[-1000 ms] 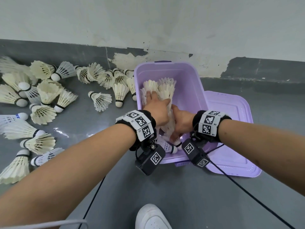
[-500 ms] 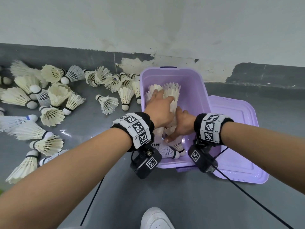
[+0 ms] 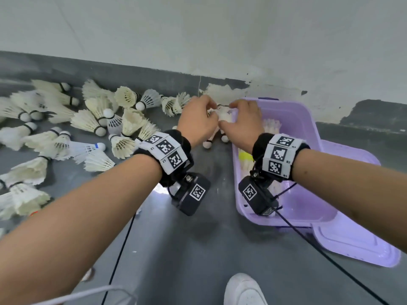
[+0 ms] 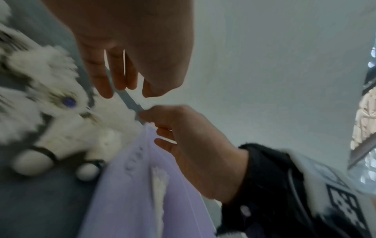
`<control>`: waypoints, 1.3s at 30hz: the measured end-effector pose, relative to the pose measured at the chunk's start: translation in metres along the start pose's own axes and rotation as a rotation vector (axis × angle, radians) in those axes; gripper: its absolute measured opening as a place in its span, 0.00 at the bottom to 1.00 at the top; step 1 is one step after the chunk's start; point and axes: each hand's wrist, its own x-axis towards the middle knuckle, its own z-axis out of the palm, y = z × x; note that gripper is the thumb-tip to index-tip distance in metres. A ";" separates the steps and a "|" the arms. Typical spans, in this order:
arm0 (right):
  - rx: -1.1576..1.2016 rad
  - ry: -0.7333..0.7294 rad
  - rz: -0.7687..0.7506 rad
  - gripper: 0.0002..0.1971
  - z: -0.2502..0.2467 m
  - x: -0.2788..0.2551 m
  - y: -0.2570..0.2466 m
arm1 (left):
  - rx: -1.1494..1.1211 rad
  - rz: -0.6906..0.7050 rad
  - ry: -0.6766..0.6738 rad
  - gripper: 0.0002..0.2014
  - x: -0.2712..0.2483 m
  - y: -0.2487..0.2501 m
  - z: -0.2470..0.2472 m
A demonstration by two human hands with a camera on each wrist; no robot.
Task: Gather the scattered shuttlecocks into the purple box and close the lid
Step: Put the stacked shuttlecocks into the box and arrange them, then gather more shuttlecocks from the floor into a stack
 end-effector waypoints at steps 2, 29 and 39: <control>-0.049 -0.072 -0.098 0.23 0.012 0.003 -0.020 | 0.003 -0.090 0.024 0.08 -0.007 -0.029 -0.027; -0.178 -0.235 -0.004 0.20 0.097 0.043 -0.078 | 0.414 -0.349 -0.276 0.40 -0.037 -0.203 -0.104; 0.030 -0.351 -0.251 0.12 0.085 0.017 -0.095 | 0.316 -0.381 -0.102 0.17 -0.031 -0.190 -0.106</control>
